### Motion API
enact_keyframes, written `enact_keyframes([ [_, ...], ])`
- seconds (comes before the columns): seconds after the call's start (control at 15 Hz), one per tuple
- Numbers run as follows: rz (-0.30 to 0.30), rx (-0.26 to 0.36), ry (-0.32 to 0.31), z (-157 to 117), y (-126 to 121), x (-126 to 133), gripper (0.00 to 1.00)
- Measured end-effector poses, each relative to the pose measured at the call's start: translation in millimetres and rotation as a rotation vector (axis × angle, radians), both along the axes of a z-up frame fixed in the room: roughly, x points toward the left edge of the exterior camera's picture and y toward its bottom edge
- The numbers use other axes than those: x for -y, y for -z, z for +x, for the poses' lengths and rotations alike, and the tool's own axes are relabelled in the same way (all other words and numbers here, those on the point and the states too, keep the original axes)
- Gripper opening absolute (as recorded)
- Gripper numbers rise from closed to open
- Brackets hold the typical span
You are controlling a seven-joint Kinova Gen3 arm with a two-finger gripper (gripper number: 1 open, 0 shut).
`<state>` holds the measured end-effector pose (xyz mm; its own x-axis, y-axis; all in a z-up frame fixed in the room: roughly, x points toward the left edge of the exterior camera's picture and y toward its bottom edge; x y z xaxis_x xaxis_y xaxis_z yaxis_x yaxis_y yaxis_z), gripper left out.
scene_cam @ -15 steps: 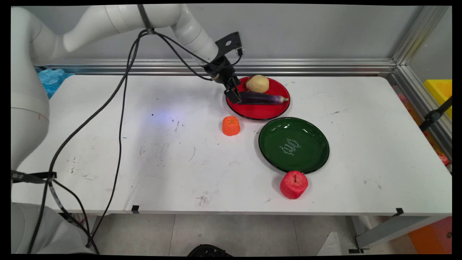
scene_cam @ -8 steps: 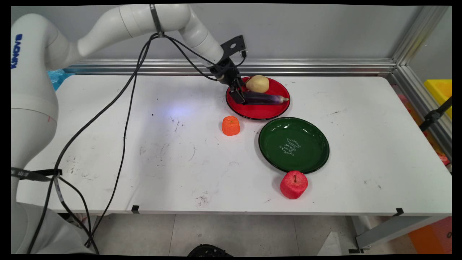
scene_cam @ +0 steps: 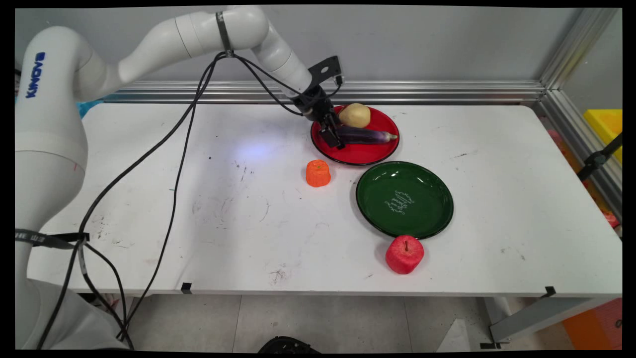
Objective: Pick up the eggplant from the red plate
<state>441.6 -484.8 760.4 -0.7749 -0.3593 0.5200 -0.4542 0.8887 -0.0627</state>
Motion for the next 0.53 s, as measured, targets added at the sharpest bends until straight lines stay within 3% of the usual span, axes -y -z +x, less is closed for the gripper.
enact_keyframes([
  [0.53,0.012,-0.016,0.010,-3.6,11.3,2.9,1.00],
])
